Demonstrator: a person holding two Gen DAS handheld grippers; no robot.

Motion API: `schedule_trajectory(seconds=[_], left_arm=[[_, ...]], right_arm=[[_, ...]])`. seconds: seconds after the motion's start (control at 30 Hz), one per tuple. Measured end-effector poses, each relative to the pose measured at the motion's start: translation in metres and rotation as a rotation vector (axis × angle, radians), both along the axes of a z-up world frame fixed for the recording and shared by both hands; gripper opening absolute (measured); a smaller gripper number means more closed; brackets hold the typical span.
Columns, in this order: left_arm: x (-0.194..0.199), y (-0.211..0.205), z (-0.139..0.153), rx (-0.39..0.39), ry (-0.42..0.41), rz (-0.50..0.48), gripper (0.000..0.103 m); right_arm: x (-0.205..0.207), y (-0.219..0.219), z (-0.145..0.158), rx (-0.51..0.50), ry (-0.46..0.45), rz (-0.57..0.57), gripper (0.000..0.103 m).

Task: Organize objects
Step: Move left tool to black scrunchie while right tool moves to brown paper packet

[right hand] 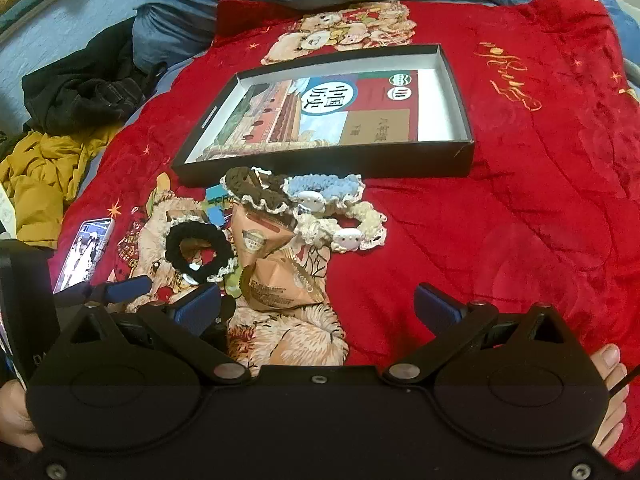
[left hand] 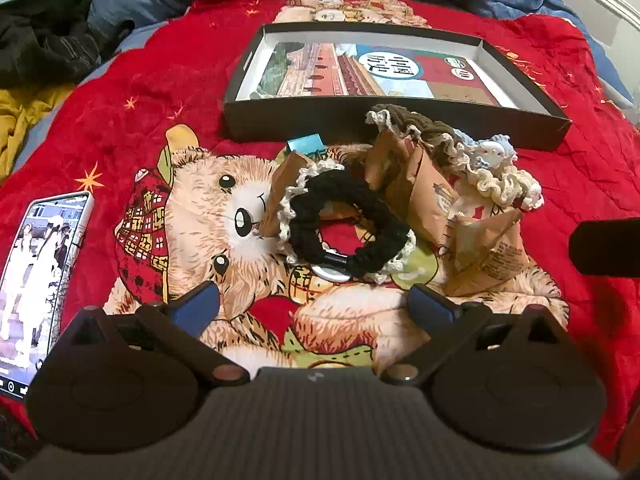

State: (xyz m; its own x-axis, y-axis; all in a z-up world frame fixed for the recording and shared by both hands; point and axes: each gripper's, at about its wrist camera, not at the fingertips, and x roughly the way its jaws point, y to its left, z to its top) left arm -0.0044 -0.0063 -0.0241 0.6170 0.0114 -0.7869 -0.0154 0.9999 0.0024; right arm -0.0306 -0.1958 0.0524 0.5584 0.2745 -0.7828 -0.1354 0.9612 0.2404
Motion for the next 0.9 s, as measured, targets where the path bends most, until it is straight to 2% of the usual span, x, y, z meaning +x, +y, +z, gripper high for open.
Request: schedule_trajectory(seconds=[0.13, 0.3, 0.5, 0.9], left_arm=[[-0.005, -0.005, 0.001, 0.032, -0.034, -0.006, 0.103], [-0.007, -0.007, 0.005, 0.011, -0.050, -0.039, 0.096], [-0.012, -0.011, 0.010, 0.028, -0.084, -0.047, 0.096], [-0.011, -0.008, 0.009, 0.026, -0.078, -0.040, 0.090]], right_arm=[[0.000, -0.002, -0.002, 0.016, 0.017, -0.012, 0.103], [-0.001, 0.000, -0.002, 0.012, 0.007, -0.007, 0.103], [-0.001, 0.001, 0.000, 0.016, -0.006, -0.005, 0.103], [0.000, 0.001, 0.000, 0.023, -0.021, -0.006, 0.103]])
